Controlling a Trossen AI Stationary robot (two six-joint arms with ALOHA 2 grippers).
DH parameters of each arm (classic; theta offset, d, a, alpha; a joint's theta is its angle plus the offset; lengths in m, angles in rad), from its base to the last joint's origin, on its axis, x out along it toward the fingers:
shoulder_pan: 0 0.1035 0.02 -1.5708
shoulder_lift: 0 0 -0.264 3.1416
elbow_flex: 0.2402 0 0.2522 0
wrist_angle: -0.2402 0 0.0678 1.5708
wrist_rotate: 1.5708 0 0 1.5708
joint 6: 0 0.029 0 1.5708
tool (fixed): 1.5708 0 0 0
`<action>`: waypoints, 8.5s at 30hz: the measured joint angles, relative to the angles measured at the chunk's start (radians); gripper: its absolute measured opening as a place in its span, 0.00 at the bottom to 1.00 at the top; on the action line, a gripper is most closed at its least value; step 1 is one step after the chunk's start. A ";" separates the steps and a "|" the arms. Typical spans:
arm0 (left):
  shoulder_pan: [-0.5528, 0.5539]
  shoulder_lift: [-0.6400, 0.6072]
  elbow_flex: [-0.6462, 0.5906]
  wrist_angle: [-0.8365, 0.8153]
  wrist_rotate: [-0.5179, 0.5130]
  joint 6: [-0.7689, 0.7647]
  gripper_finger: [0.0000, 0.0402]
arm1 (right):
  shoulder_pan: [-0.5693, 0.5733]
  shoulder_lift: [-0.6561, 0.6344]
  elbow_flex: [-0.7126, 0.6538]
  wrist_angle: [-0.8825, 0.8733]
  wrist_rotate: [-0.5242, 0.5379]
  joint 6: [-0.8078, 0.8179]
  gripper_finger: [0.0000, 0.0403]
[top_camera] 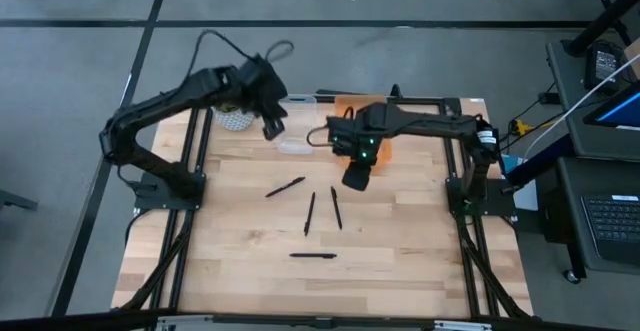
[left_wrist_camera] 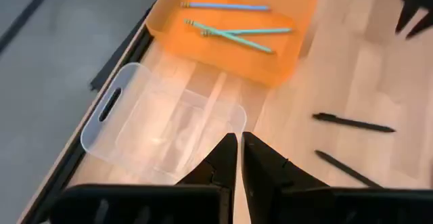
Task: Sort pens & pencils
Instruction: Put the black pen into the transparent bin
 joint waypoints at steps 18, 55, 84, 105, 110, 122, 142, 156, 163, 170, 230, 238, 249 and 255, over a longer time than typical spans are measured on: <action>-0.369 -0.060 -0.350 0.187 -0.159 -0.510 0.04 | -0.023 -0.351 0.156 -0.095 0.503 0.119 0.10; -0.355 0.149 -0.610 0.456 0.128 -0.595 0.18 | -0.037 -0.390 0.176 0.003 0.447 0.017 0.10; -0.304 0.280 -0.538 0.378 0.031 -0.458 0.17 | -0.037 -0.390 0.176 0.007 0.440 -0.009 0.10; -0.304 0.341 -0.536 0.393 0.088 -0.467 0.17 | -0.037 -0.390 0.176 0.038 0.440 -0.024 0.10; -0.308 0.352 -0.535 0.393 0.088 -0.469 0.15 | -0.037 -0.390 0.176 0.041 0.440 -0.029 0.10; -0.307 0.355 -0.536 0.398 0.102 -0.494 0.05 | -0.038 -0.390 0.176 0.053 0.440 -0.044 0.10; -0.309 0.358 -0.351 0.215 0.063 -0.502 0.04 | -0.038 -0.390 0.176 0.033 0.440 -0.050 0.10; -0.309 0.356 -0.118 -0.079 0.013 -0.545 0.04 | -0.038 -0.390 0.175 0.032 0.441 -0.078 0.10; -0.316 0.356 -0.026 -0.189 -0.011 -0.567 0.04 | -0.037 -0.390 0.175 0.032 0.441 -0.069 0.10; -0.301 0.355 0.061 -0.261 -0.052 -0.625 0.04 | -0.037 -0.390 0.175 0.032 0.441 -0.041 0.10; 0.203 0.569 0.132 -0.015 0.044 -0.642 0.05 | -0.038 -0.394 0.175 0.039 0.450 -0.256 0.10; 0.205 0.595 0.130 -0.001 0.046 -0.627 0.05 | -0.038 -0.394 0.175 0.039 0.449 -0.255 0.10; 0.202 0.593 0.131 0.030 0.060 -0.614 0.10 | -0.038 -0.394 0.175 0.039 0.448 -0.252 0.10; 0.202 0.593 0.131 0.049 0.068 -0.614 0.19 | -0.038 -0.394 0.175 0.039 0.448 -0.250 0.10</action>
